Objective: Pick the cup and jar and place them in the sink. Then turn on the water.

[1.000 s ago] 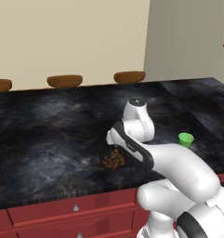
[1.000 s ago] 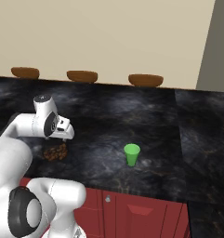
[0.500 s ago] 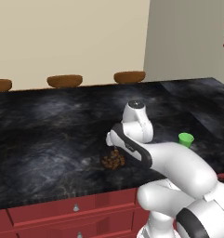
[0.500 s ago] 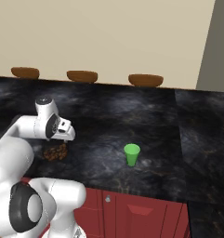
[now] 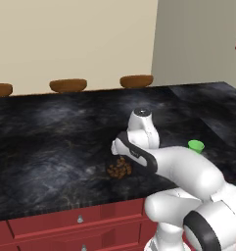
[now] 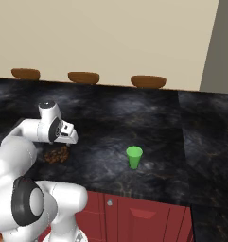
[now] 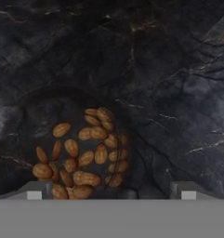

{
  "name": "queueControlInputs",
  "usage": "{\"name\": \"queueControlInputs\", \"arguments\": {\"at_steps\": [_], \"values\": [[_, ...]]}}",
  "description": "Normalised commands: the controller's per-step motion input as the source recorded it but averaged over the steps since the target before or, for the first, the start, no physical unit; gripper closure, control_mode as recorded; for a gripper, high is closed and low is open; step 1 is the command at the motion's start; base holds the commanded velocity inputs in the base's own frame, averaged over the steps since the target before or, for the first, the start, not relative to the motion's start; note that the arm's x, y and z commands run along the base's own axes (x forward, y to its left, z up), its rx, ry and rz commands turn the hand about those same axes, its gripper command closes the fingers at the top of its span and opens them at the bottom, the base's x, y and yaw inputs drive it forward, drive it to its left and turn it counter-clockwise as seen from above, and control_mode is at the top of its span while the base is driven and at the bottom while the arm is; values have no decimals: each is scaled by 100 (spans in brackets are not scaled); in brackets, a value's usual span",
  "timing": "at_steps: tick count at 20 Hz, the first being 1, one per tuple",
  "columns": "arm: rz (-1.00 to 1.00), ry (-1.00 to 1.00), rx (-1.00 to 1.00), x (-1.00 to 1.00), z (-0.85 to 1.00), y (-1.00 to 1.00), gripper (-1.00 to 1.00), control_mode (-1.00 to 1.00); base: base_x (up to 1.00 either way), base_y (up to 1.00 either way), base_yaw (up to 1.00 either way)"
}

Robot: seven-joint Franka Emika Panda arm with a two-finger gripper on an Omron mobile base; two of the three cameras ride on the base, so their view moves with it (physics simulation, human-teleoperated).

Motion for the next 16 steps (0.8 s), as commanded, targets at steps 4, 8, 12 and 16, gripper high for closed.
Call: {"name": "queueControlInputs", "arguments": {"at_steps": [4, 8, 12, 16], "values": [[0, 0, 0, 5, -16, 0, -100, -100, 0, 0, 0], [0, 0, 0, 9, -16, 0, -100, -100, 0, 0, 0], [0, 0, 0, 9, -16, 0, -100, -100, 0, 0, 0], [0, 0, 0, 2, -20, 0, -100, -100, 0, 0, 0]]}}
